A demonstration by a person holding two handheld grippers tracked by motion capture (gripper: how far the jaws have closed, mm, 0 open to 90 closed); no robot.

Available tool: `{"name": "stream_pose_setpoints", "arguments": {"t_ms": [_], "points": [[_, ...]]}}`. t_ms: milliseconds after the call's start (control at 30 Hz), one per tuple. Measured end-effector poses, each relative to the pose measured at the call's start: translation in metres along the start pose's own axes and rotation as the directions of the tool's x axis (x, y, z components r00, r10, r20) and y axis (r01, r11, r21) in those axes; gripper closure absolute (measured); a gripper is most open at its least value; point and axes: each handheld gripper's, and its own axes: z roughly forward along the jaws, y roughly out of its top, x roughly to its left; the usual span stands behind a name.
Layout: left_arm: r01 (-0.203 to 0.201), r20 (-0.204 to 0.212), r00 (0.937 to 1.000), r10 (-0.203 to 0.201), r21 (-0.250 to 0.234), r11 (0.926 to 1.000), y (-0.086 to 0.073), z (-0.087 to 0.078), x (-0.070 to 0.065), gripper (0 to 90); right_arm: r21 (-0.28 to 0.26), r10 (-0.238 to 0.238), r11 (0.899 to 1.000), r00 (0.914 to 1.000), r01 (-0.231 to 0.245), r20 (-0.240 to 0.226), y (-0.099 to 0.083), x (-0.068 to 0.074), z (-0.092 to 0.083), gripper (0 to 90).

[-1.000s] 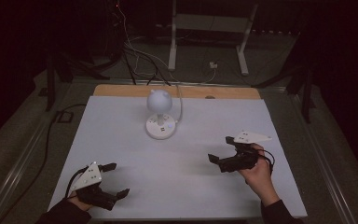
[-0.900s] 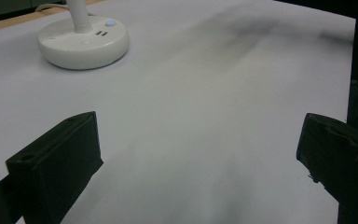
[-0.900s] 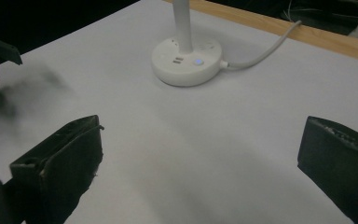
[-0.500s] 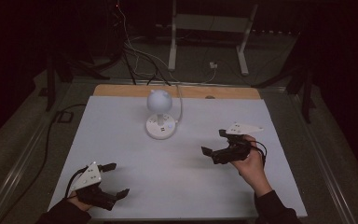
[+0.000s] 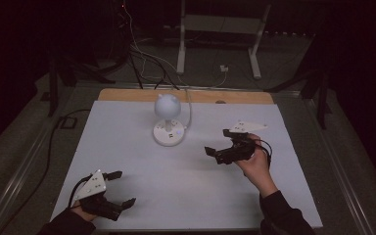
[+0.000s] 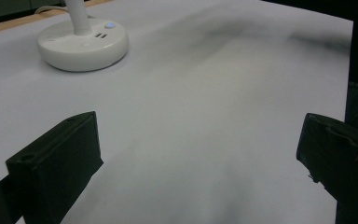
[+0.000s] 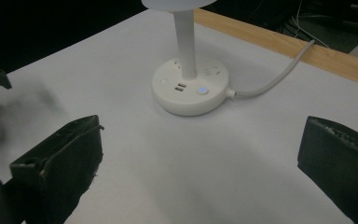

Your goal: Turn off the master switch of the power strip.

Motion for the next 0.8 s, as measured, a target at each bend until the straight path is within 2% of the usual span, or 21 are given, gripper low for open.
{"name": "stream_pose_setpoints", "arguments": {"t_ms": [533, 800], "points": [[0.002, 0.001, 1.0000, -0.002, -0.004, 1.0000, 0.000, -0.001, 0.000, 0.3, 0.004, -0.038, 0.999, 0.9991, 0.038, -0.017, 0.021, 0.000, 0.030, 0.0], [0.002, 0.006, 1.0000, -0.002, -0.004, 1.0000, 0.000, -0.001, 0.000, 0.3, 0.007, -0.032, 0.999, 0.9993, 0.032, -0.022, 0.027, -0.003, 0.048, 0.0]]}}
